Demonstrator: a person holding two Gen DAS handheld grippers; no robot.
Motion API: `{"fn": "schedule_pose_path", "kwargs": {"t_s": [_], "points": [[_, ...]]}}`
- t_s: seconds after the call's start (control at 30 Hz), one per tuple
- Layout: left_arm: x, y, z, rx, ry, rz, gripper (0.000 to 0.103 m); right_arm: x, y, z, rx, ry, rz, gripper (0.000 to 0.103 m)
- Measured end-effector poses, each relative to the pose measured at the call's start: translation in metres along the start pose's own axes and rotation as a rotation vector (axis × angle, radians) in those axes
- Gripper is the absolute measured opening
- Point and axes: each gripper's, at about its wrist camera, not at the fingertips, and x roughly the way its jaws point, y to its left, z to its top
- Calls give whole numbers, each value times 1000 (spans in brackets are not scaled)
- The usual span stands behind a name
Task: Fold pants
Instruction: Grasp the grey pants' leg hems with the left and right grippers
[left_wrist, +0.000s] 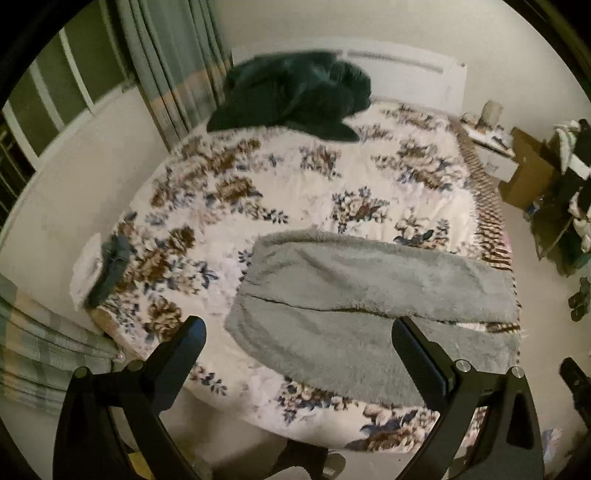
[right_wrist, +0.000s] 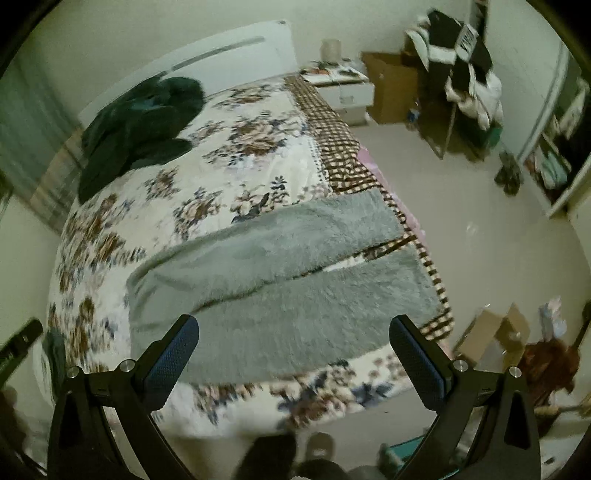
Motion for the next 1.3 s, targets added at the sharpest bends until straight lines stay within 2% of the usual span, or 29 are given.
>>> {"fn": "schedule_pose_path", "kwargs": {"t_s": [0.13, 0.33, 0.43, 0.53, 0.63, 0.7, 0.87, 0.93, 1.03, 1.1, 1.13, 1.17, 1.2, 1.23, 1.3], "points": [[95, -7, 45, -57, 108, -7, 103, 90, 8, 51, 75, 37, -49, 103], [232, -6, 87, -178, 218, -11, 103, 248, 11, 116, 174, 119, -112, 103], [289, -16, 98, -200, 265, 12, 103, 326, 1, 140, 229, 156, -129, 103], [360, -29, 111, -237, 345, 0, 103, 399, -12, 157, 264, 189, -164, 103], [421, -39, 129, -273, 378, -3, 100, 468, -23, 175, 290, 235, -179, 103], [451, -41, 136, -301, 405, -11, 94, 517, -32, 188, 315, 267, -180, 103], [531, -34, 143, -430, 550, -28, 74, 580, -52, 203, 369, 340, -215, 103], [551, -28, 142, -482, 579, -44, 73, 605, -55, 211, 374, 363, -235, 103], [568, -21, 140, -524, 586, -71, 61, 633, -57, 221, 391, 404, -248, 103], [570, -18, 138, -517, 573, -69, 35, 649, -56, 226, 403, 428, -243, 103], [568, -15, 138, -512, 557, -72, 28, 655, -54, 229, 403, 435, -241, 102], [564, -11, 137, -508, 534, -81, 17, 660, -52, 230, 400, 439, -239, 95], [560, -7, 136, -510, 516, -100, 11, 664, -50, 232, 392, 441, -240, 79], [555, -2, 135, -511, 492, -122, 9, 668, -47, 233, 380, 448, -245, 71], [544, 7, 131, -510, 445, -171, 7, 671, -44, 233, 357, 451, -264, 30]]}}
